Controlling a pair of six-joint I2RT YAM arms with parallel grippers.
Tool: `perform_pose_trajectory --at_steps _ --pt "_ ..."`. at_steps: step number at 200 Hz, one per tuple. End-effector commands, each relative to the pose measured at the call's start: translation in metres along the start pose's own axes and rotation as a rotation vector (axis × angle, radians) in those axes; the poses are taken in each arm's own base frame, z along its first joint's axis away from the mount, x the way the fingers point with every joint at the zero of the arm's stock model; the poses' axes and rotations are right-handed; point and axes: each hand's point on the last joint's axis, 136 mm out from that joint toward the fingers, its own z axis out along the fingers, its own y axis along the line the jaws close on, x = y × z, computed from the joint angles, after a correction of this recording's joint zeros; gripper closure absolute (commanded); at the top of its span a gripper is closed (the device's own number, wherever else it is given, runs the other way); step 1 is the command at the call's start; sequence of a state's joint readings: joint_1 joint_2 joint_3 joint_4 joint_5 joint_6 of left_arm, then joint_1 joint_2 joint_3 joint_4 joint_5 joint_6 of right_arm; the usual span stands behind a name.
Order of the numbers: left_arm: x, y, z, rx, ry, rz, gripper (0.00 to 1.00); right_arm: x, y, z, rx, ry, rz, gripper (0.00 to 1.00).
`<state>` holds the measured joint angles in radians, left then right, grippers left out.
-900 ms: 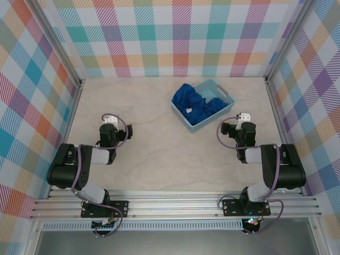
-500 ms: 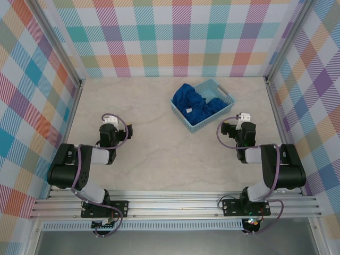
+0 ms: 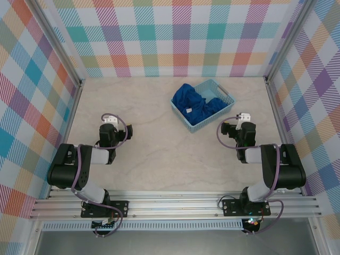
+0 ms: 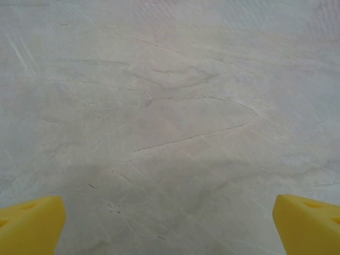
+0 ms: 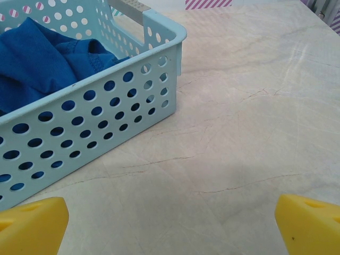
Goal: Fold the inside-out t-shirt
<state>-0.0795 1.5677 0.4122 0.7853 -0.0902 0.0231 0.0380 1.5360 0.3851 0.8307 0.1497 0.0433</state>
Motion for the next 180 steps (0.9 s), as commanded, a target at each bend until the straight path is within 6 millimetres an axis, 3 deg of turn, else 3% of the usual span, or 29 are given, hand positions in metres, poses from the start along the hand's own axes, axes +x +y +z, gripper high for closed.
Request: perform_pose_trajectory --at_steps 1,13,30,39,46,57,77,90,122,180 --pt "-0.023 0.014 -0.006 -0.064 -0.029 -0.032 0.00 -0.022 0.001 -0.009 -0.006 -0.077 -0.006 0.00" --pt "-0.038 0.023 -0.018 -0.127 -0.007 -0.065 0.00 -0.039 -0.008 -0.022 0.064 -0.101 0.014 0.00" --pt "-0.060 0.042 -0.043 -0.241 -0.002 -0.210 0.00 -0.063 -0.044 -0.054 0.264 -0.111 0.164 0.00" --pt "-0.072 0.036 -0.055 -0.206 0.001 -0.284 0.00 -0.071 -0.054 -0.074 0.302 -0.124 0.259 0.00" --pt "-0.079 0.018 -0.059 -0.104 0.006 -0.328 0.02 -0.079 -0.045 -0.083 0.248 -0.126 0.294 0.00" --pt "-0.089 -0.020 -0.063 0.105 0.011 -0.394 0.06 -0.094 -0.002 -0.085 0.028 -0.109 0.251 0.06" --pt "-0.098 -0.077 -0.067 0.311 0.064 -0.409 0.08 -0.094 0.076 -0.065 -0.155 0.120 0.007 0.03" --pt "-0.095 -0.098 -0.065 0.315 0.132 -0.359 0.09 -0.085 0.103 -0.048 -0.201 0.297 -0.091 0.02" --pt "-0.089 -0.126 -0.068 0.304 0.189 -0.254 0.09 -0.079 0.136 -0.014 -0.295 0.436 -0.177 0.00" --pt "-0.076 -0.126 -0.068 0.276 0.229 -0.228 0.08 -0.046 0.162 0.051 -0.288 0.630 -0.303 0.00"
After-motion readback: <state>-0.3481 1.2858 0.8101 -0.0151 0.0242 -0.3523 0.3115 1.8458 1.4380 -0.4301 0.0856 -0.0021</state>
